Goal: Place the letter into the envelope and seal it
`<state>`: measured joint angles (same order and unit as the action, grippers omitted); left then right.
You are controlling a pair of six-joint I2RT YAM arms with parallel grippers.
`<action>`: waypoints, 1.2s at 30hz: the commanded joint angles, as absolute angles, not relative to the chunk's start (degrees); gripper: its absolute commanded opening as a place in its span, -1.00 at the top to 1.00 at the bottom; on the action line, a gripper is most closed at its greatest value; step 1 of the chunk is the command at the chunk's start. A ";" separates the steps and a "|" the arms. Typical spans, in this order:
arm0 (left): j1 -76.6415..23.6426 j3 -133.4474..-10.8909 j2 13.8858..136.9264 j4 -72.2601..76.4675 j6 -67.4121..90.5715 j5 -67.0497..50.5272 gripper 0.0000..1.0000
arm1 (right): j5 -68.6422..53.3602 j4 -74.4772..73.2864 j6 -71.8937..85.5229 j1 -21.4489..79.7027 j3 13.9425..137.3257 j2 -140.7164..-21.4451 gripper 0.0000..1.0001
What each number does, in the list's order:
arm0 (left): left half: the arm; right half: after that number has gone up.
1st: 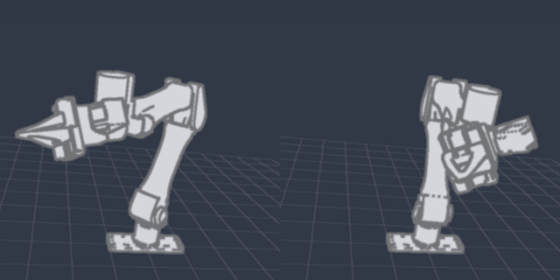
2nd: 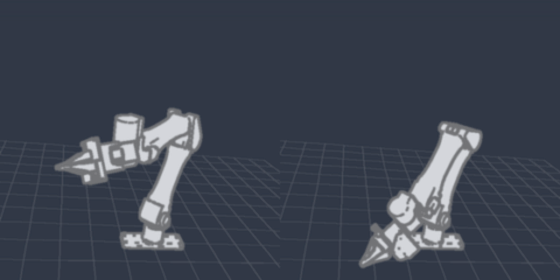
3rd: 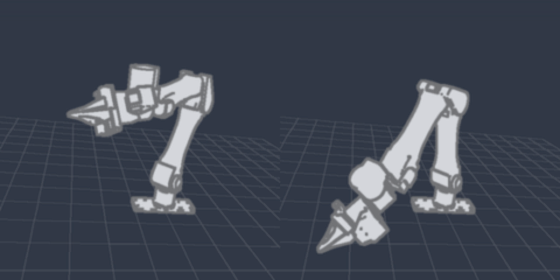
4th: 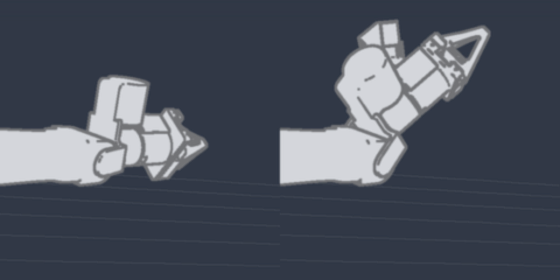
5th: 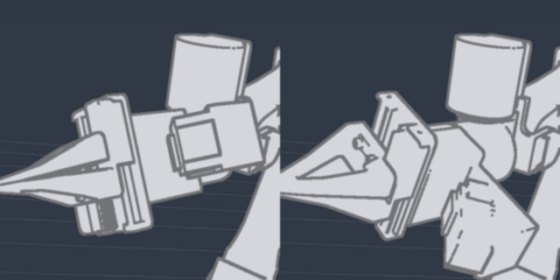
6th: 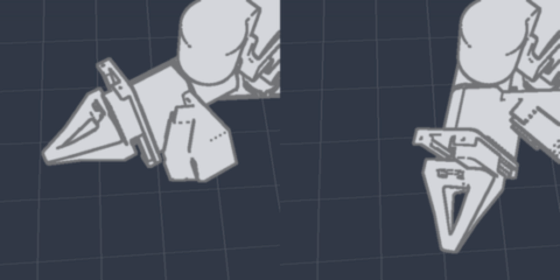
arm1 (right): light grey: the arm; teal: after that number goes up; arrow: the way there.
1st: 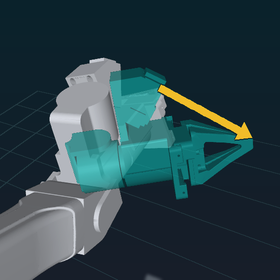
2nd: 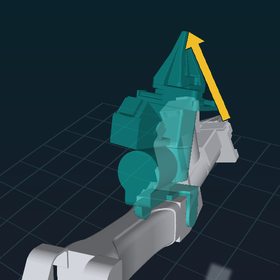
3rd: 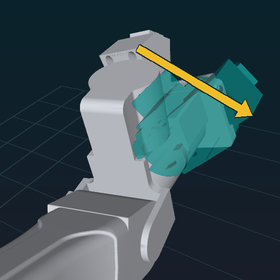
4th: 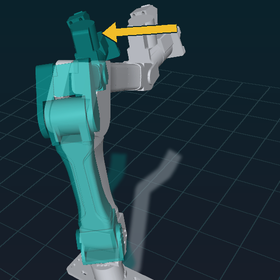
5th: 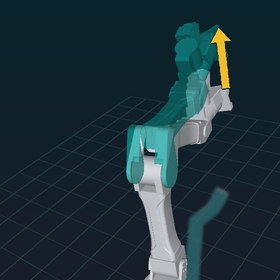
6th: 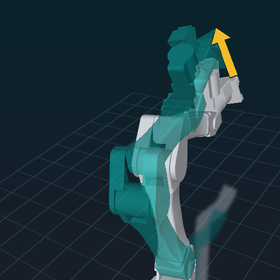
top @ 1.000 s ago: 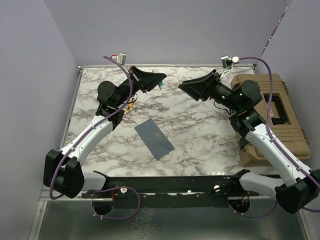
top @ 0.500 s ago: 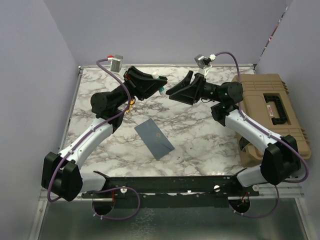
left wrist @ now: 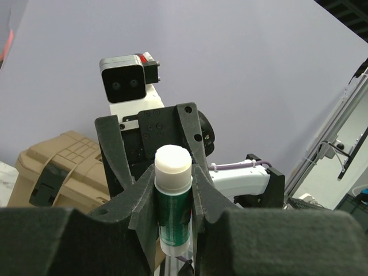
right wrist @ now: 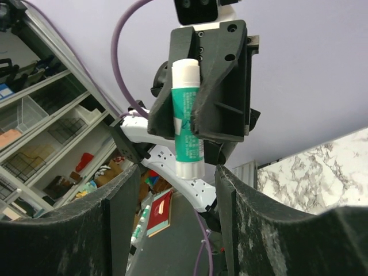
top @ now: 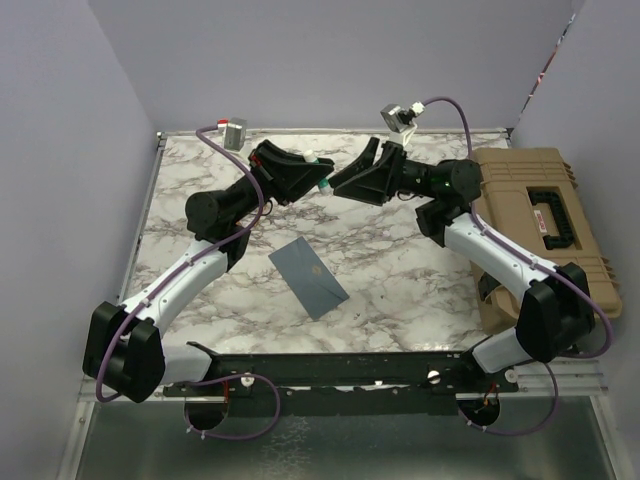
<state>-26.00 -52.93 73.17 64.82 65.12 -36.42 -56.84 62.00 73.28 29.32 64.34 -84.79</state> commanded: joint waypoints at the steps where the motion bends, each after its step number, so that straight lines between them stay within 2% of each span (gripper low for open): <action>1: -26.28 -52.06 71.77 67.36 64.95 -34.31 1.00 | -55.47 52.67 67.54 30.76 67.48 -84.98 -0.16; 4: -26.28 -51.74 71.80 67.33 64.95 -33.81 1.00 | -55.18 50.69 65.64 31.26 67.94 -84.71 -0.14; 7: -26.28 -51.20 71.62 67.41 64.87 -33.00 1.00 | -55.86 51.17 66.34 31.85 68.60 -85.28 -0.02; 12: -26.28 -50.70 70.99 67.30 63.54 -31.54 1.00 | -55.89 48.23 64.37 32.41 69.23 -85.61 0.30; 16: -26.28 -50.48 70.69 67.25 63.39 -30.59 1.00 | -55.88 44.67 60.75 32.71 69.97 -85.46 0.48; 20: -26.29 -49.89 70.00 66.71 62.92 -29.00 1.00 | -54.54 33.55 49.87 33.54 73.39 -84.99 0.87; 22: -26.28 -49.52 69.35 65.48 62.34 -27.63 1.00 | -50.69 22.96 38.13 34.12 76.11 -84.46 0.98; 27: -26.28 -48.74 67.22 59.61 60.84 -22.71 1.00 | -34.46 5.61 15.44 36.90 79.62 -83.33 0.99; 36: -26.39 -49.45 65.22 47.95 63.57 -15.07 1.00 | 1.13 0.18 -3.67 45.89 80.40 -82.86 0.99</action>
